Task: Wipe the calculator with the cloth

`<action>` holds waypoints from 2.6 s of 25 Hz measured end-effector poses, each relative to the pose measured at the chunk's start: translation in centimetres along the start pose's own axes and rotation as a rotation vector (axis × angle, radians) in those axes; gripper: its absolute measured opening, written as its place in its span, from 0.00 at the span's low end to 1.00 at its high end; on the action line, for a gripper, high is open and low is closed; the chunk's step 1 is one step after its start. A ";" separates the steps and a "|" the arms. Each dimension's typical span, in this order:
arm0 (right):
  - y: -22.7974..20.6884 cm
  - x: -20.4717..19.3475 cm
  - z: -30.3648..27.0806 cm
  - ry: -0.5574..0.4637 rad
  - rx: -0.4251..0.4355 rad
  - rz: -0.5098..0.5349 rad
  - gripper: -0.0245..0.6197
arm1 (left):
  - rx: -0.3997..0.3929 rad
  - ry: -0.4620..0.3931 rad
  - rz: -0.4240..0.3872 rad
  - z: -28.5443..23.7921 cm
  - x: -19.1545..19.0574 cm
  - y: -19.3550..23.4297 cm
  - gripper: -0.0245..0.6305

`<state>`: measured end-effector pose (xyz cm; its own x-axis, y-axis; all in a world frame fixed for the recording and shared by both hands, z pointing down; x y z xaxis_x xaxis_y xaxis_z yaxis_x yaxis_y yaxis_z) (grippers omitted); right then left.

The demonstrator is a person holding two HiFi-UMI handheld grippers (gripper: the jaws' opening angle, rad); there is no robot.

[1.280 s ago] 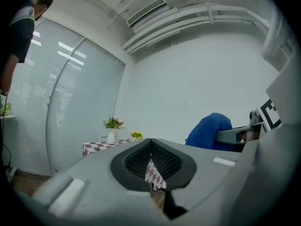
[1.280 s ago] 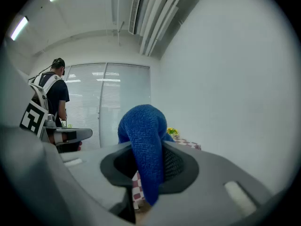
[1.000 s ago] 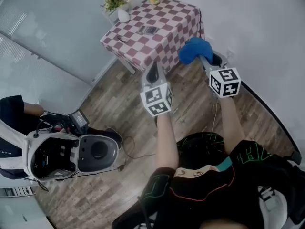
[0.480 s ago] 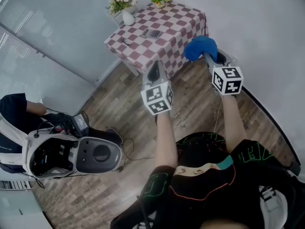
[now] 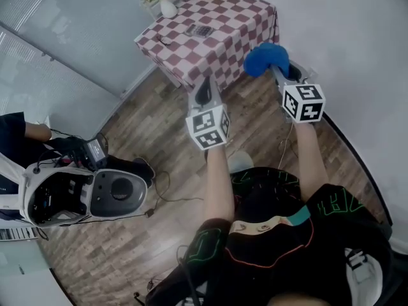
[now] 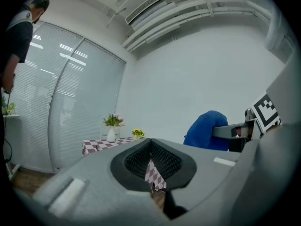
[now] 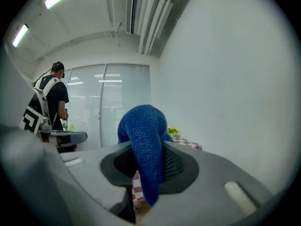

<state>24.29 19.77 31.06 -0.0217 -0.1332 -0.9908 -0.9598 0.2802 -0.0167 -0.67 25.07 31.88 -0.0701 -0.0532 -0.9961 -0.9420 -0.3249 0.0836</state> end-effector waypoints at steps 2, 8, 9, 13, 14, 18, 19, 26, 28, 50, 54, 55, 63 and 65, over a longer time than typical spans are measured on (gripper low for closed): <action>-0.5 -0.2 -0.1 0.004 -0.001 -0.011 0.19 | 0.002 0.007 0.003 -0.3 -0.2 -0.1 0.05; -1.8 -0.6 -1.9 0.019 -0.019 -0.012 0.19 | 0.004 0.033 0.013 -2.6 -1.7 0.3 0.05; -2.0 -0.9 -2.3 0.027 -0.025 -0.013 0.19 | 0.000 0.037 0.012 -3.1 -1.9 0.4 0.05; -2.4 -1.8 -4.7 0.057 -0.034 -0.016 0.19 | -0.015 0.060 0.027 -5.6 -2.9 1.4 0.05; -2.3 -2.1 -5.5 0.064 -0.034 -0.015 0.19 | -0.015 0.067 0.029 -6.3 -3.3 1.8 0.05; -1.9 -3.2 -8.8 0.107 -0.017 0.000 0.19 | 0.005 0.109 0.061 -9.2 -5.4 3.9 0.05; -1.8 -3.4 -9.8 0.119 -0.008 0.008 0.19 | 0.010 0.120 0.074 -10.0 -5.8 4.4 0.05; -2.4 -3.5 -17.2 0.187 -0.025 0.011 0.19 | -0.008 0.194 0.108 -16.4 -7.3 8.2 0.05; -2.1 -3.2 -19.6 0.193 -0.025 0.003 0.19 | -0.003 0.205 0.099 -18.3 -7.1 9.9 0.05; 0.1 -1.5 -35.5 0.248 -0.004 0.090 0.19 | 0.003 0.194 0.250 -30.3 -8.7 21.5 0.05; -0.1 -0.4 -38.2 0.233 0.008 0.094 0.19 | 0.028 0.178 0.237 -31.7 -7.8 23.3 0.05; 0.0 0.1 -39.2 0.223 0.018 0.092 0.19 | 0.039 0.170 0.226 -32.0 -7.3 23.9 0.05; 2.3 1.7 -49.4 0.185 0.199 0.141 0.19 | 0.217 0.123 0.204 -35.6 -5.6 29.6 0.05; 2.7 1.7 -52.2 0.193 0.251 0.166 0.19 | 0.254 0.123 0.205 -37.0 -5.8 30.3 0.05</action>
<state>7.09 -29.31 36.33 -0.2471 -0.2362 -0.9398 -0.8407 0.5346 0.0867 -16.63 -19.41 41.17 -0.2405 -0.2110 -0.9474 -0.9652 -0.0516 0.2565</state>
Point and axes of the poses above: the fingertips, and each gripper's own axes: z backward along the fingers, y to its left, x out of its top, the point moved 7 cm from there along z, backward along the fingers, and after that the axes turned 11 degrees about -x, right-handed, at the moved point
